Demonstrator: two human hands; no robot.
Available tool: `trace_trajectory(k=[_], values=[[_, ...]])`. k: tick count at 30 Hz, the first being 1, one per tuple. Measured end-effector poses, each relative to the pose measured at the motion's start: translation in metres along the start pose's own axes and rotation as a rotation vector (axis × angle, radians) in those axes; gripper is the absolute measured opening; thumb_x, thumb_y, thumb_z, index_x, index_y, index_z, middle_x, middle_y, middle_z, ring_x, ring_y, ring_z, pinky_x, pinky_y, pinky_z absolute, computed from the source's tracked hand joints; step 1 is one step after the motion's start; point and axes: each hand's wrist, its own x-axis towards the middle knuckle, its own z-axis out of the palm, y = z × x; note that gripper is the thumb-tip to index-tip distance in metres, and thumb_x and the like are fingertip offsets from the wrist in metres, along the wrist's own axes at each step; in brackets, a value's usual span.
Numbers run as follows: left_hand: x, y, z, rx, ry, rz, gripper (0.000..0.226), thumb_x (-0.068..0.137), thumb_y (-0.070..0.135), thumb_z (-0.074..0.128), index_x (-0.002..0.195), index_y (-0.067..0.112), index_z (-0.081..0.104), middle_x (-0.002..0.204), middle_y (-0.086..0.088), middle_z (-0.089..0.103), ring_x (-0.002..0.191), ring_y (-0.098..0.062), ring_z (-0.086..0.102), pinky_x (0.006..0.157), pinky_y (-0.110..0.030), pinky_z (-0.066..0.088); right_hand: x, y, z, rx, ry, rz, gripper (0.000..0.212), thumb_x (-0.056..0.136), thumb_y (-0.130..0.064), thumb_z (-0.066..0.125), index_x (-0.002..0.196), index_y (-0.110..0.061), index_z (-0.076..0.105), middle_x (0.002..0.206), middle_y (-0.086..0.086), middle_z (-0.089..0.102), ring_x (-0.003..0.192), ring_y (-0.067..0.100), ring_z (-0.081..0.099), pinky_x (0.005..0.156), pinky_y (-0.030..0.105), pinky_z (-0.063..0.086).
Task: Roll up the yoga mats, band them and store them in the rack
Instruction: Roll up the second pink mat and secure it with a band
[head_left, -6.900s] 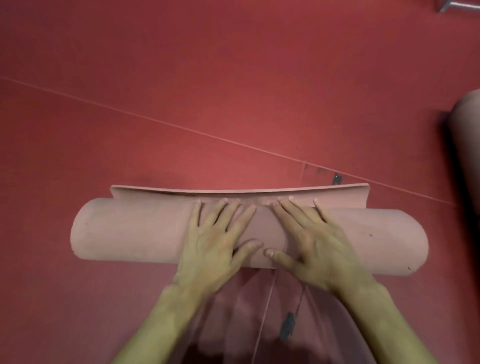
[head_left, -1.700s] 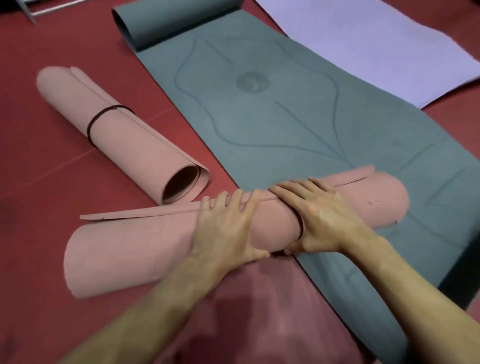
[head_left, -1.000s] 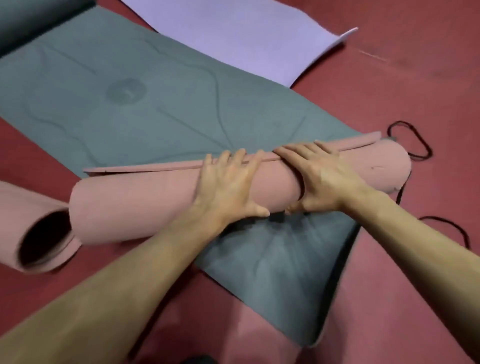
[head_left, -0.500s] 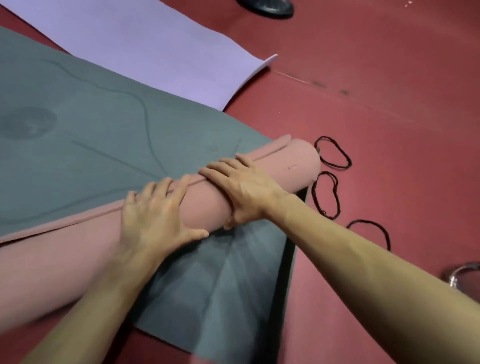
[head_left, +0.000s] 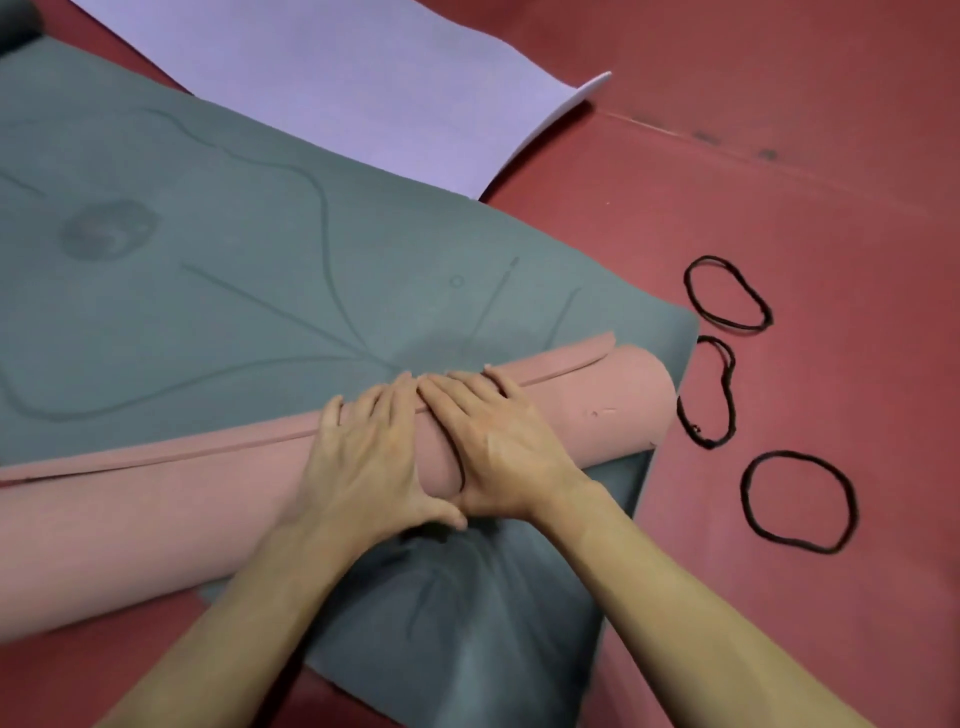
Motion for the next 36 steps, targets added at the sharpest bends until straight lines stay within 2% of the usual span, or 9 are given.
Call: trace_trajectory(k=[4,8,12,16,20,24,27,31,36], values=[[0.002,0.001,0.013,-0.004,0.131,0.068,0.142,0.045,0.102,0.04,0.159,0.019,0.036,0.14,-0.001,0.062,0.119,-0.026,0.062,0.1,-0.055,0.046,-0.016,0.03,-0.018,0.046,-0.075,0.012,0.122,0.062,-0.073,0.081,0.16,-0.017,0.035,0.163,0.001,0.041,0.151,0.019,0.035,0.127,0.045,0.019],[0.0,-0.001,0.02,0.028,0.167,0.091,0.118,0.057,0.099,0.037,0.157,0.037,0.031,0.142,-0.006,0.061,0.124,-0.029,0.059,0.104,-0.06,0.043,-0.044,0.073,-0.033,0.047,0.001,0.13,0.111,0.072,-0.088,0.063,0.157,-0.019,0.043,0.162,0.001,0.044,0.152,0.019,0.035,0.127,0.052,0.022],[0.008,0.026,0.012,-0.041,0.176,0.018,0.107,0.07,0.098,0.031,0.146,0.026,0.053,0.142,-0.008,0.059,0.133,-0.029,0.054,0.115,-0.06,0.035,-0.044,0.076,-0.03,0.008,0.011,0.146,0.107,0.076,-0.09,0.053,0.156,-0.019,0.046,0.161,0.003,0.046,0.152,0.024,0.037,0.126,0.045,0.019],[0.021,0.051,0.021,0.013,0.261,0.114,0.086,0.086,0.082,0.032,0.147,0.027,0.057,0.142,-0.01,0.063,0.125,-0.035,0.061,0.106,-0.059,0.045,-0.049,0.074,-0.031,0.045,0.013,0.157,0.107,0.077,-0.09,0.052,0.157,-0.02,0.044,0.164,0.002,0.041,0.155,0.02,0.03,0.128,0.04,0.009],[0.031,0.063,0.032,0.021,0.425,0.19,0.068,0.093,0.055,0.039,0.142,0.013,0.063,0.141,-0.01,0.064,0.124,-0.032,0.064,0.102,-0.054,0.052,-0.052,0.071,-0.029,0.081,0.03,0.174,0.101,0.078,-0.077,0.062,0.157,-0.017,0.043,0.165,0.0,0.04,0.156,0.018,0.028,0.13,0.043,0.008],[0.055,0.103,0.022,-0.033,0.428,0.212,0.075,0.083,0.057,0.037,0.126,0.003,0.068,0.125,-0.011,0.072,0.109,-0.031,0.07,0.091,-0.052,0.056,-0.061,0.076,-0.027,0.147,0.102,0.249,0.097,0.076,-0.058,0.063,0.156,-0.008,0.042,0.162,0.004,0.043,0.156,0.019,0.029,0.13,0.046,0.012],[0.063,0.121,0.025,0.006,0.389,0.232,0.076,0.086,0.062,0.037,0.14,0.015,0.061,0.132,-0.007,0.067,0.111,-0.03,0.065,0.093,-0.052,0.052,-0.084,0.092,-0.037,0.243,0.143,0.319,0.09,0.075,-0.044,0.06,0.156,-0.01,0.043,0.164,0.001,0.039,0.158,0.014,0.022,0.13,0.044,0.01],[0.059,0.121,0.043,0.069,0.39,0.258,0.06,0.1,0.062,0.035,0.148,0.031,0.053,0.141,-0.009,0.061,0.121,-0.033,0.059,0.102,-0.056,0.045,-0.119,0.132,-0.042,0.448,0.486,0.743,0.064,0.079,-0.027,0.046,0.14,-0.018,0.061,0.146,-0.002,0.059,0.14,0.014,0.049,0.121,0.039,0.035],[0.052,0.123,0.046,0.08,0.433,0.277,0.056,0.103,0.062,0.04,0.146,0.03,0.055,0.143,-0.01,0.059,0.123,-0.035,0.058,0.104,-0.057,0.045,-0.127,0.164,-0.024,0.25,0.18,1.112,0.043,0.09,-0.015,0.057,0.131,-0.022,0.066,0.138,0.006,0.064,0.127,0.031,0.059,0.094,0.044,0.049]])
